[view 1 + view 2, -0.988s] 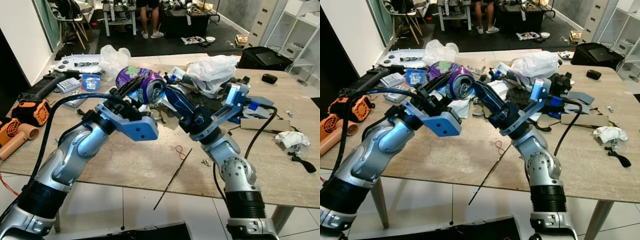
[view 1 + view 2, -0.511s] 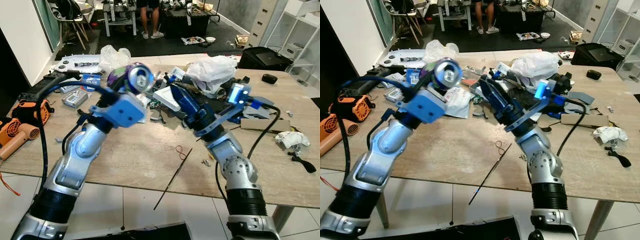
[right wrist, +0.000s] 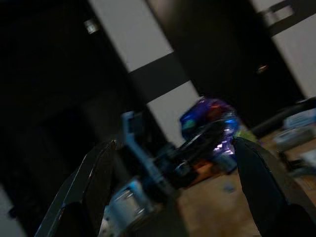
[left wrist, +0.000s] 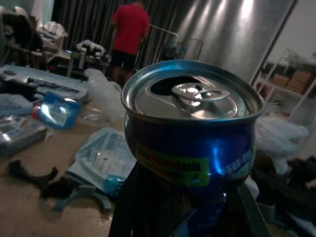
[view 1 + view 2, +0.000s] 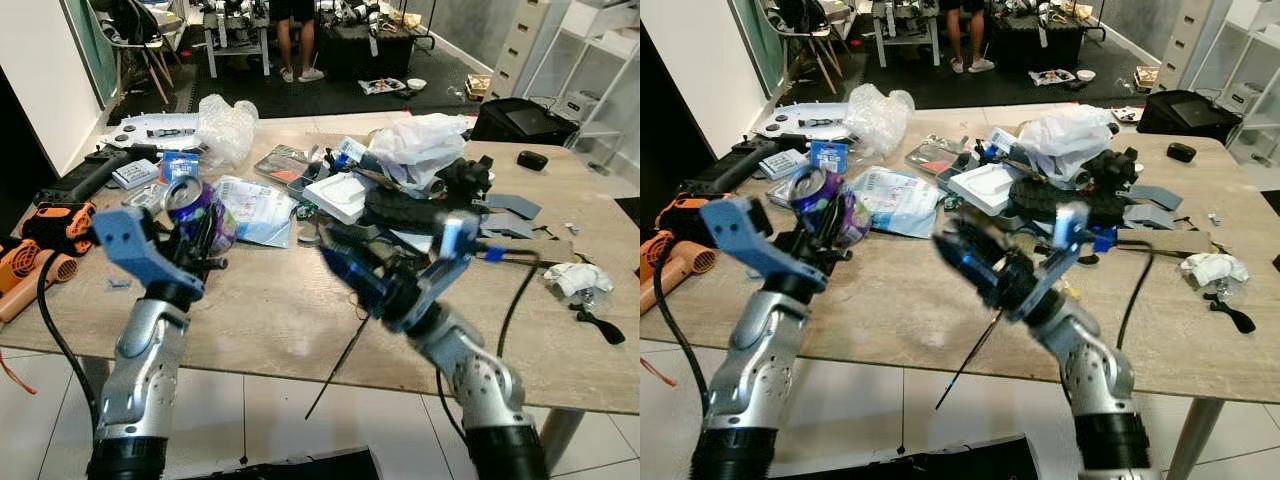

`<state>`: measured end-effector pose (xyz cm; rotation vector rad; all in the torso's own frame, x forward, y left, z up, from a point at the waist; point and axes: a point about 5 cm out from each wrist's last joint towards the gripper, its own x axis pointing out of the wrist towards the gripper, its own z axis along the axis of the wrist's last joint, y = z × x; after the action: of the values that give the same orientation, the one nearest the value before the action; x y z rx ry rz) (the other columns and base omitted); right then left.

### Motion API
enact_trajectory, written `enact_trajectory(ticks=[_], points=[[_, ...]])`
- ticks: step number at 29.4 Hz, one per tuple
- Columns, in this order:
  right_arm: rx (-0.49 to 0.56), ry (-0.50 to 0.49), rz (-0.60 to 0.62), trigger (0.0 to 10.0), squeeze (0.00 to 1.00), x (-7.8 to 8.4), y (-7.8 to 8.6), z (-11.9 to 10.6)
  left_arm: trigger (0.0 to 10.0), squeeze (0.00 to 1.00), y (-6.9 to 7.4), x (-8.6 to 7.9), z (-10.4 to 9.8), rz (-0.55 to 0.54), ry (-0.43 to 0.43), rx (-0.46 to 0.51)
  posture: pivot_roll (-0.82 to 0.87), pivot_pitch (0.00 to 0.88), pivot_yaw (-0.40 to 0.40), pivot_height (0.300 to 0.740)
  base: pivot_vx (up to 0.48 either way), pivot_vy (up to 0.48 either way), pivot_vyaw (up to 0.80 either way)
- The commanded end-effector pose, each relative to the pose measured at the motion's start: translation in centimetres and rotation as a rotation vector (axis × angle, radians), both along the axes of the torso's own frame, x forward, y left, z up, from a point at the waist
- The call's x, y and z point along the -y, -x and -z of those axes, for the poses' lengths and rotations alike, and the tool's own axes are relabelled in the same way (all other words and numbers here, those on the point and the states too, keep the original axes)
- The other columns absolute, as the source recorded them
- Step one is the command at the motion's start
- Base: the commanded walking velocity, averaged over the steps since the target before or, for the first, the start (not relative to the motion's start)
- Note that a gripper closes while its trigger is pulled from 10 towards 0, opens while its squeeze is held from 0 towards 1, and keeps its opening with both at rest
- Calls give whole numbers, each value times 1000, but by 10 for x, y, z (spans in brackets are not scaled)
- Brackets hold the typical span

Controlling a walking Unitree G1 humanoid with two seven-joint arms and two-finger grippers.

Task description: Picking trash to rubbish bin

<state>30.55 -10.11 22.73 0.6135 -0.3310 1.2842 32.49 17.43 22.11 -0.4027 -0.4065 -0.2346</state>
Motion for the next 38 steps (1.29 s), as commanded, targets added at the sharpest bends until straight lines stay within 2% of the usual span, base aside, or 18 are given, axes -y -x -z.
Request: enact_trajectory(ticks=[1,3,8,10,13,14,15,16,21,28,32,37,38], points=[[17,28,-27,10000,0,-3,5,1,10000,0,3,-6,5,-2,36,-19,-21,164,20,740,0,0,0],[1,83,-24,10000,0,-7,5,10,10000,0,5,-12,10,8,46,-40,-20,162,18,740,0,0,0],[-37,167,12,10000,0,-11,1,24,10000,0,9,-12,13,36,22,-59,-20,163,18,740,0,0,0],[-62,241,30,10000,0,-16,1,38,10000,0,12,-10,18,58,14,-74,-19,161,20,740,-283,0,0],[-80,278,43,10000,0,-18,1,46,10000,0,13,-9,21,71,7,-83,-19,160,21,740,-309,0,0],[-109,356,75,10000,0,-21,-1,60,10000,0,15,-5,29,102,-18,-105,-14,158,21,740,-319,0,0],[-109,356,75,10000,0,-21,-1,60,10000,0,15,-5,29,102,-18,-105,-14,158,21,740,-319,0,0],[-118,392,77,10000,0,-23,0,67,10000,0,15,-4,40,118,-49,-142,-13,158,21,740,-315,0,0],[-100,410,39,10000,0,-28,5,71,10000,0,18,-3,59,143,-56,-201,-15,156,21,740,-314,0,0],[-88,472,47,10000,0,-30,4,79,10000,0,19,-1,60,161,-58,-202,-10,155,19,740,-316,0,0],[-90,603,113,10000,0,-33,-2,95,10000,0,20,-2,69,172,-98,-225,-9,154,21,740,-314,0,0],[-177,693,216,10000,0,-27,-11,114,10000,0,21,-7,85,163,-148,-274,-9,154,21,740,-114,0,0],[-227,726,259,10000,0,-22,-14,125,10000,0,21,-12,96,139,-169,-315,-11,152,22,740,0,0,0]])
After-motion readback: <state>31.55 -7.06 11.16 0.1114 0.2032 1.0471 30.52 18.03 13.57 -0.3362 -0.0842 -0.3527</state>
